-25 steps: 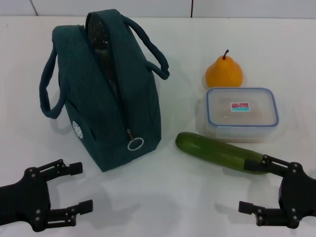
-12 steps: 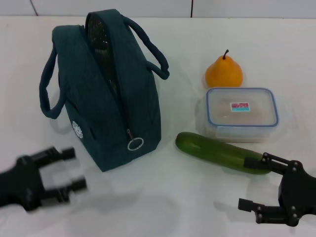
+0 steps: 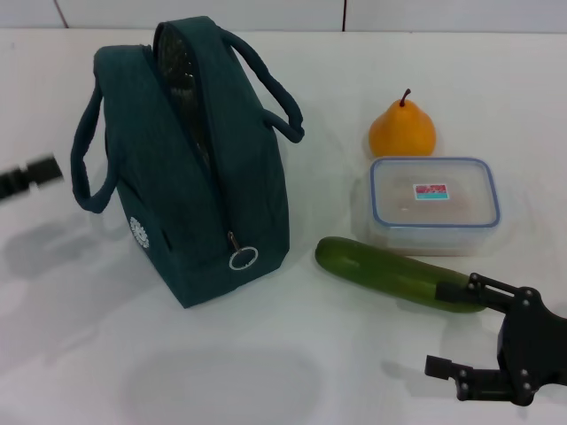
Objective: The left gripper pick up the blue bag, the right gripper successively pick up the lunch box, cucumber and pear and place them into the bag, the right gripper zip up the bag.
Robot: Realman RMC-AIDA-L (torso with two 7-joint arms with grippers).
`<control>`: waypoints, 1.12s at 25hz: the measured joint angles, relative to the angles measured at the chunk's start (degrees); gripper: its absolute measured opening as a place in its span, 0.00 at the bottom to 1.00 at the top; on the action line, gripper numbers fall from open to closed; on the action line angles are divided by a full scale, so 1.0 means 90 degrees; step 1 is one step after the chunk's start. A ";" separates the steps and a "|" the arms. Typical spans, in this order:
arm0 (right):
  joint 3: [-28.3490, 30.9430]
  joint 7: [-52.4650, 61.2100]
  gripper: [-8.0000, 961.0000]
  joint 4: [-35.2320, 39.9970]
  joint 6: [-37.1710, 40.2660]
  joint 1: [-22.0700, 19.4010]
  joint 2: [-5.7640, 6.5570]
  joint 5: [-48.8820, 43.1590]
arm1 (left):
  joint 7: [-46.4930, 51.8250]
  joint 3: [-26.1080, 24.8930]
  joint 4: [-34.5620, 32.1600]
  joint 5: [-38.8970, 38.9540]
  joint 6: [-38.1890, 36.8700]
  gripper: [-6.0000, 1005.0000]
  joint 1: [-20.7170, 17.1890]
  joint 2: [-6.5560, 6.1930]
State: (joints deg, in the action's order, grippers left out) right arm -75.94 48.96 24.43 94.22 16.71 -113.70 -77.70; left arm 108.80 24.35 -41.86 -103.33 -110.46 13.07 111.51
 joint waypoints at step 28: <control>0.0000 -0.0016 0.90 -0.0054 0.0054 -0.0041 -0.0035 -0.0018 | 0.5395 0.1223 -0.3173 -0.3052 0.0540 0.86 0.2358 0.0103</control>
State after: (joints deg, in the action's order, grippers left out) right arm -75.94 48.82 23.94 94.71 16.34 -114.01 -77.86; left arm 157.36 35.35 -70.42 -130.79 -105.60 34.29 112.44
